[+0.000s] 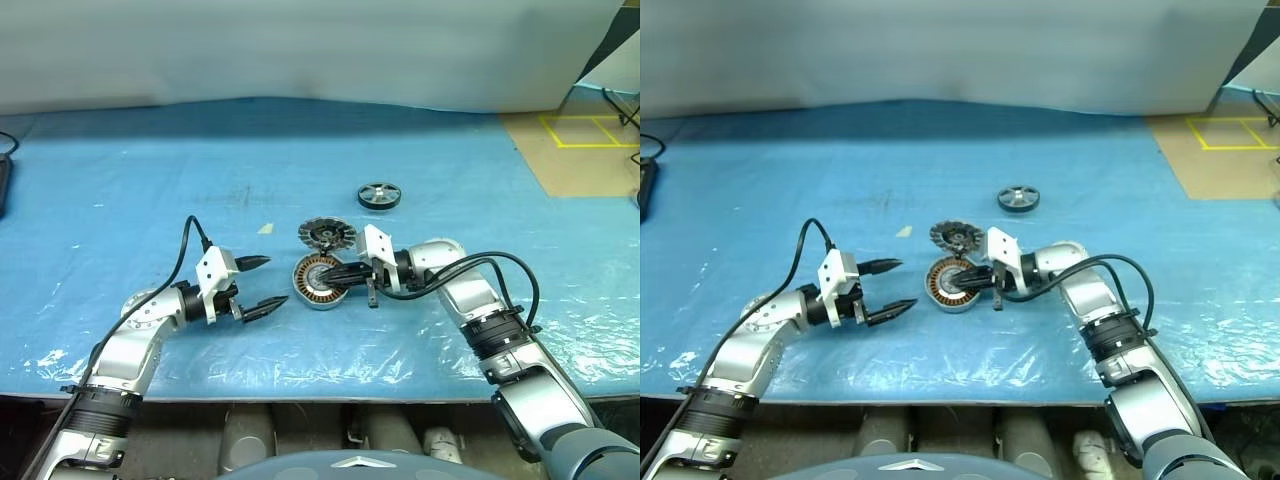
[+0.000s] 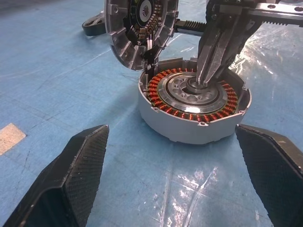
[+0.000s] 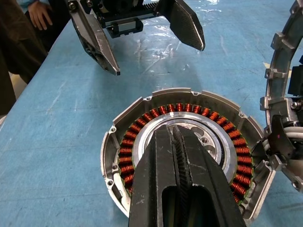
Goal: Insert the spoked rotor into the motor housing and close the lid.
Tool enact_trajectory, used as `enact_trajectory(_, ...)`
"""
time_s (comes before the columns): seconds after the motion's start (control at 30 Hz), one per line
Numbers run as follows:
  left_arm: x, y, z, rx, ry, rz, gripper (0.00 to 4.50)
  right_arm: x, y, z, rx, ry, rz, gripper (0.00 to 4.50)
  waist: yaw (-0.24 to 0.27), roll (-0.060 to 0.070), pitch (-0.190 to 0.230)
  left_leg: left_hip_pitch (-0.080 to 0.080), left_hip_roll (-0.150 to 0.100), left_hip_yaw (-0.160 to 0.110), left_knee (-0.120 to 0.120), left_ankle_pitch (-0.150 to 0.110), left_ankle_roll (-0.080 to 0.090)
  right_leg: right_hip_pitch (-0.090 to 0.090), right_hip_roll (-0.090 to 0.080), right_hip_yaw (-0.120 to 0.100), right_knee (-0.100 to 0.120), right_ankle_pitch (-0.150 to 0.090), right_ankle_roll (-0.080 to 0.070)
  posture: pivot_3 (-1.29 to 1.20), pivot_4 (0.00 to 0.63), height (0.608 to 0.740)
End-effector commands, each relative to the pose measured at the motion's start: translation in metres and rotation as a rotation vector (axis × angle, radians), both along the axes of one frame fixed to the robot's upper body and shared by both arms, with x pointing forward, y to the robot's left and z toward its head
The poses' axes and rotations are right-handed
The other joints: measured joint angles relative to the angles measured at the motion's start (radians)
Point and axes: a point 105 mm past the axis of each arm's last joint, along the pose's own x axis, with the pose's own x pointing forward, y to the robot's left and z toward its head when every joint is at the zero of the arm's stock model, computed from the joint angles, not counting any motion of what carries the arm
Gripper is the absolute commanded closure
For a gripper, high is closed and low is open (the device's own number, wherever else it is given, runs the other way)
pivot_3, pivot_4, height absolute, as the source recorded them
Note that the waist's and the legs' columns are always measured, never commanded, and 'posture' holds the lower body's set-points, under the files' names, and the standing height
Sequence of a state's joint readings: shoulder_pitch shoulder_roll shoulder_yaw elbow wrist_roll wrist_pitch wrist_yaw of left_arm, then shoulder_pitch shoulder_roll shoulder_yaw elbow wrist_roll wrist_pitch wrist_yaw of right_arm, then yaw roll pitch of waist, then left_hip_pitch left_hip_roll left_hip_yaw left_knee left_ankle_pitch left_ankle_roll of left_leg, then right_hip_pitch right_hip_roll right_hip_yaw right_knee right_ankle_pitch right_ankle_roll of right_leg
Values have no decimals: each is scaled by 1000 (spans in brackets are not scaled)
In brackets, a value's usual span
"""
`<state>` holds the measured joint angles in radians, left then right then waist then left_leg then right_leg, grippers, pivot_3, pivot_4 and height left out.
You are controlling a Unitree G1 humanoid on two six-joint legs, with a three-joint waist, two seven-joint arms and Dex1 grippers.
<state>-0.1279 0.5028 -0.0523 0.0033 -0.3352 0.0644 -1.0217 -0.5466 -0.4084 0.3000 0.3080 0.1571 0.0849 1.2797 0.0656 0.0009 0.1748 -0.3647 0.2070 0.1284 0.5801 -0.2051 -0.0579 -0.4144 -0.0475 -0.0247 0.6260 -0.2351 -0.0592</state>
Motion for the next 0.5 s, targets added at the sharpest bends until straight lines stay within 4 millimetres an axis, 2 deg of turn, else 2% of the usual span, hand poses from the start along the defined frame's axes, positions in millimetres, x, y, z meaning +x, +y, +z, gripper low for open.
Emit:
enact_trajectory(0.03, 1, -1, 11, -6, -37, -11, 0, 4, 5, 11, 16, -50, 17, 4466, 0, 0, 0, 0, 0, 0, 0, 0, 0, 0, 0, 0, 0, 0, 0, 0, 150, 740)
enact_trajectory(0.33, -2, -7, 21, -12, -41, -18, 0, -2, 4, 28, 42, -73, 41, 4466, 0, 0, 0, 0, 0, 0, 0, 0, 0, 0, 0, 0, 0, 0, 0, 0, 150, 740)
enact_trajectory(0.5, 0, -10, 26, -16, -38, -20, 0, -2, -5, 17, -7, -61, 28, 4466, 0, 0, 0, 0, 0, 0, 0, 0, 0, 0, 0, 0, 0, 0, 0, 0, 150, 740)
